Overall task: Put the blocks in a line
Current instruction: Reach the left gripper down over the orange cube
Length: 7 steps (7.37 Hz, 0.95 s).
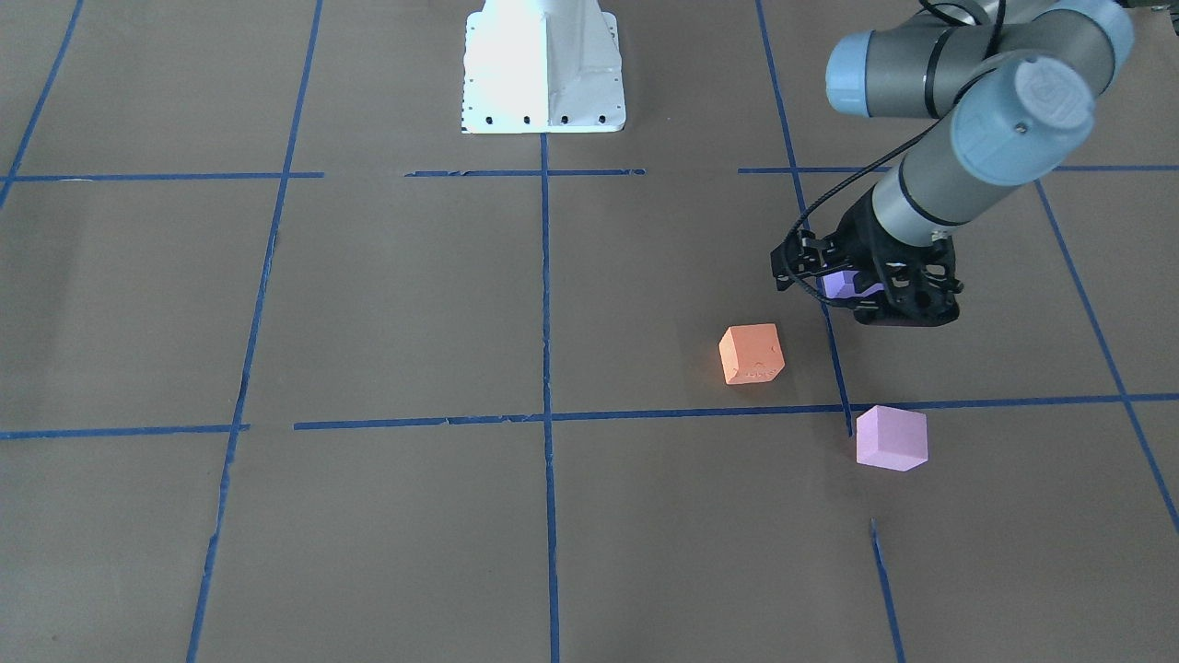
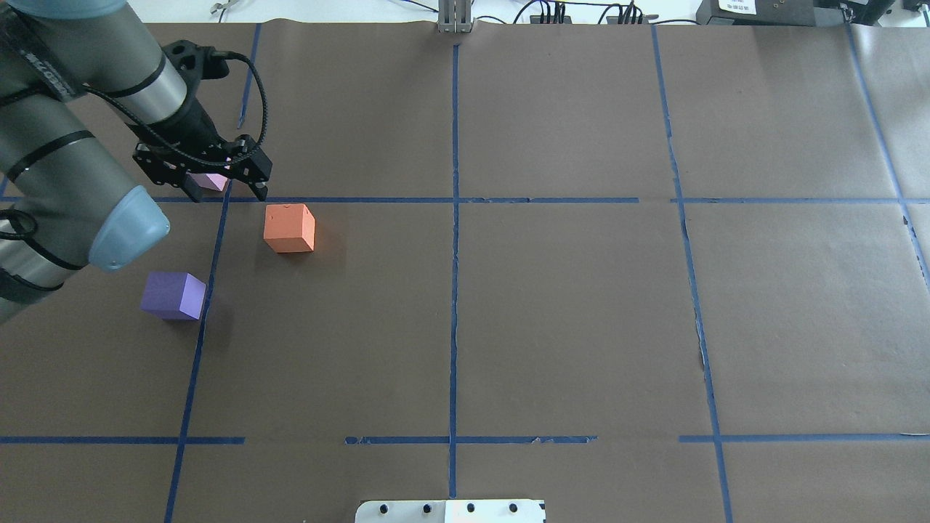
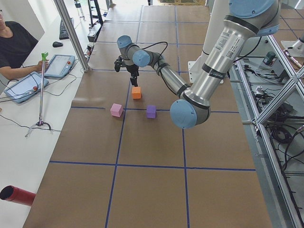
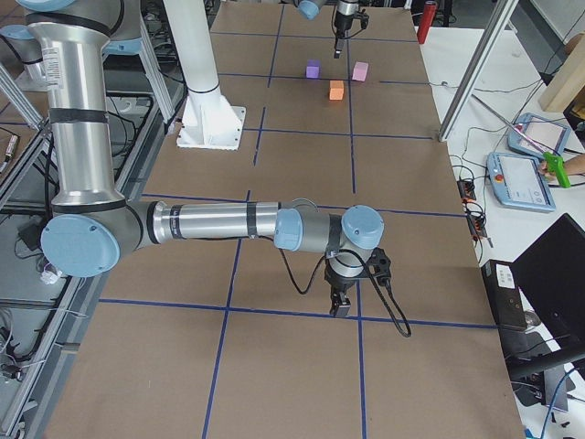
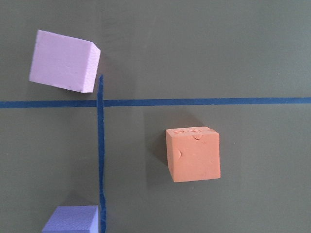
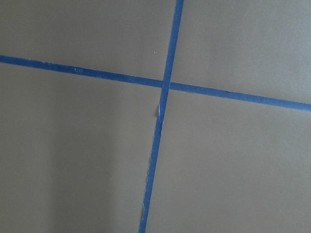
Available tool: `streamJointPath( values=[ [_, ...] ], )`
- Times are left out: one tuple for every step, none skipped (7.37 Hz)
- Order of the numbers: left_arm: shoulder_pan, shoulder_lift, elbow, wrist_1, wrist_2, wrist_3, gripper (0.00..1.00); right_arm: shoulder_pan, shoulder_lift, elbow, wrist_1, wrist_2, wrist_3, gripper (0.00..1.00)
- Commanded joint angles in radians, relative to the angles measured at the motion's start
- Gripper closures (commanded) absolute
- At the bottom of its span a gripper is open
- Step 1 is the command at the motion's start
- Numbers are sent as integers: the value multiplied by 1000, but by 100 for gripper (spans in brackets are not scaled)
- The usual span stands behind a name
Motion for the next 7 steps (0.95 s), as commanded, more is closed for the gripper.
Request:
streamJointPath(
  values=[
    [42, -32, 95, -93, 91, -30, 0, 0, 0, 0, 0, 0, 1, 0],
    [76, -56, 141, -107, 109, -38, 0, 0, 0, 0, 0, 0, 1, 0],
    [90, -72, 181, -136, 110, -68, 0, 0, 0, 0, 0, 0, -1, 0],
    [91, -87, 219, -163, 110, -100, 0, 0, 0, 0, 0, 0, -1, 0],
    [93, -113, 259, -165, 126, -101, 0, 0, 0, 0, 0, 0, 1, 0],
    [93, -115, 264, -167, 160, -95, 0, 0, 0, 0, 0, 0, 1, 0],
    [93, -112, 266, -167, 182, -92, 0, 0, 0, 0, 0, 0, 1, 0]
  ],
)
